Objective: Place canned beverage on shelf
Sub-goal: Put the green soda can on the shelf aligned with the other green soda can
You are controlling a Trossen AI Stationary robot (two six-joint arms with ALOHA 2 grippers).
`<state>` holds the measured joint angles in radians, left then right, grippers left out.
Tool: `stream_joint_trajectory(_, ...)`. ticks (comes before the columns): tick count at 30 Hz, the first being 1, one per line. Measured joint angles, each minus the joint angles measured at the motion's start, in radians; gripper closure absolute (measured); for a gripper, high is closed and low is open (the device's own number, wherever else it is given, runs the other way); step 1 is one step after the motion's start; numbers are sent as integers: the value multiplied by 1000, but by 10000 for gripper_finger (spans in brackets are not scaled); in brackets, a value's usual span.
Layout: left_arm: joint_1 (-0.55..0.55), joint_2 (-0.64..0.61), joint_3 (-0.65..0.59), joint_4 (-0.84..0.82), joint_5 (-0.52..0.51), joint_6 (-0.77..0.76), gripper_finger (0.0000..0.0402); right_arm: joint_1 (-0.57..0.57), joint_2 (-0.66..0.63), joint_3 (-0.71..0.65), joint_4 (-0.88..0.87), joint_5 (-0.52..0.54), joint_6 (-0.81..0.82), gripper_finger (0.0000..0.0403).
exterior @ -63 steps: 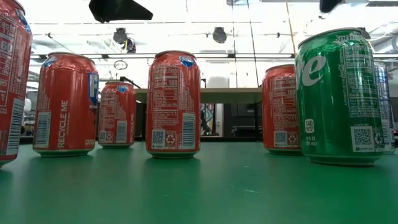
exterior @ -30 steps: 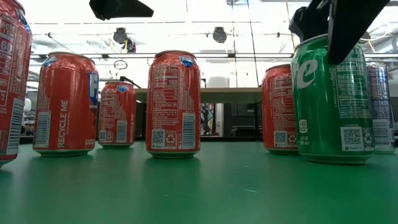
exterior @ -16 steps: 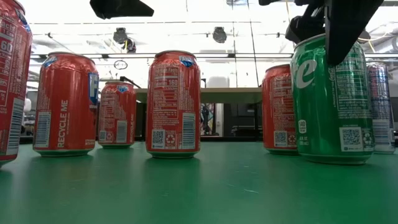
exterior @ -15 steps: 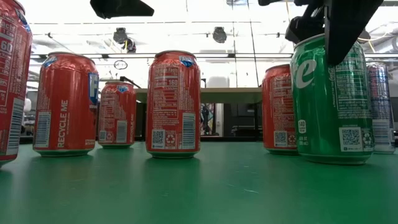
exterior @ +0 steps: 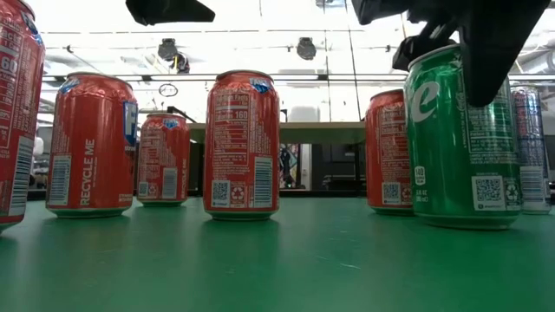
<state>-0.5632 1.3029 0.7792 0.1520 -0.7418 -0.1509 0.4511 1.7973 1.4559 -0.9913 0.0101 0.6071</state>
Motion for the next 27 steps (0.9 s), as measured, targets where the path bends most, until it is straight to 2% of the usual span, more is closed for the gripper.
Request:
stream_joint_trajectory(7, 0, 0, 0, 9, 0, 0, 8, 0, 0, 61, -25, -14, -90, 109)
stream_joint_trajectory(16, 0, 0, 0, 103, 0, 14, 8, 0, -1, 300, -183, 4, -243, 109)
stream_joint_trajectory(20, 1, 10, 0, 195, 0, 69, 8, 0, -2, 441, -270, 66, -332, 109)
stream_joint_trajectory(27, 14, 48, 0, 388, 11, 223, 8, 0, -3, 625, -362, 300, -467, 109)
